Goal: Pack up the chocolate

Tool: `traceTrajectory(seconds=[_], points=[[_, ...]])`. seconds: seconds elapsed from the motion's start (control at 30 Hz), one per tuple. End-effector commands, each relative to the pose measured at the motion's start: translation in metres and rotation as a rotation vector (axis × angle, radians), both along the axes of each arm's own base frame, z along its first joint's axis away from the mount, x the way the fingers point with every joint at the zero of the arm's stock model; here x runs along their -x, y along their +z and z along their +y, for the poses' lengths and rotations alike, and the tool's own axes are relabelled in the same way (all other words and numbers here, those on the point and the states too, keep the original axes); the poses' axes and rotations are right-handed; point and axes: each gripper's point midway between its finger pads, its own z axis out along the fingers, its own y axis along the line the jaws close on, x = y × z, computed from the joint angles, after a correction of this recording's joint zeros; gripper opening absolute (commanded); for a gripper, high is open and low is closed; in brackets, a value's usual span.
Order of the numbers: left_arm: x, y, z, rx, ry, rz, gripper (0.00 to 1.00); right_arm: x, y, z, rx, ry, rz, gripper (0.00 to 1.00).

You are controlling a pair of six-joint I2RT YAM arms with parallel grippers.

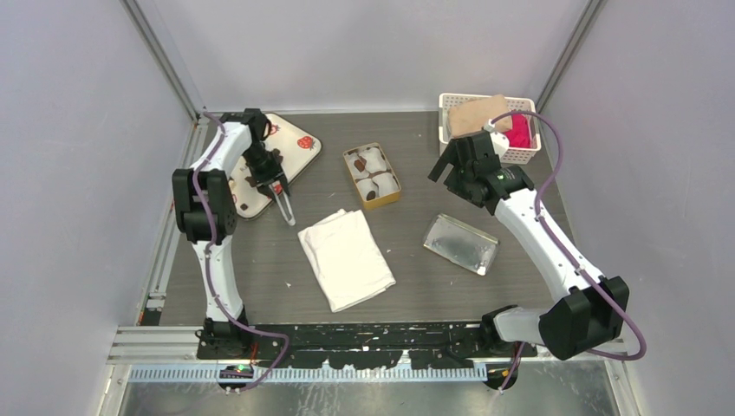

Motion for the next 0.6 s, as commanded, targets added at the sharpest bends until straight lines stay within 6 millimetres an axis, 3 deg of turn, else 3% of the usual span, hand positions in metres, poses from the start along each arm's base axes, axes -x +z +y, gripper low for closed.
traceTrajectory(seconds=[0.0, 0.23, 0.57], points=[[0.004, 0.034, -0.003, 0.032, -0.016, -0.079, 0.0, -0.014, 0.019, 0.004, -0.03, -0.004, -0.067, 0.98], [0.007, 0.051, -0.023, 0.062, -0.094, -0.109, 0.0, -0.015, 0.019, 0.004, -0.032, -0.007, -0.068, 0.97], [0.006, 0.082, -0.101, 0.07, -0.357, -0.21, 0.0, -0.011, 0.023, -0.002, -0.018, -0.03, -0.078, 0.98]])
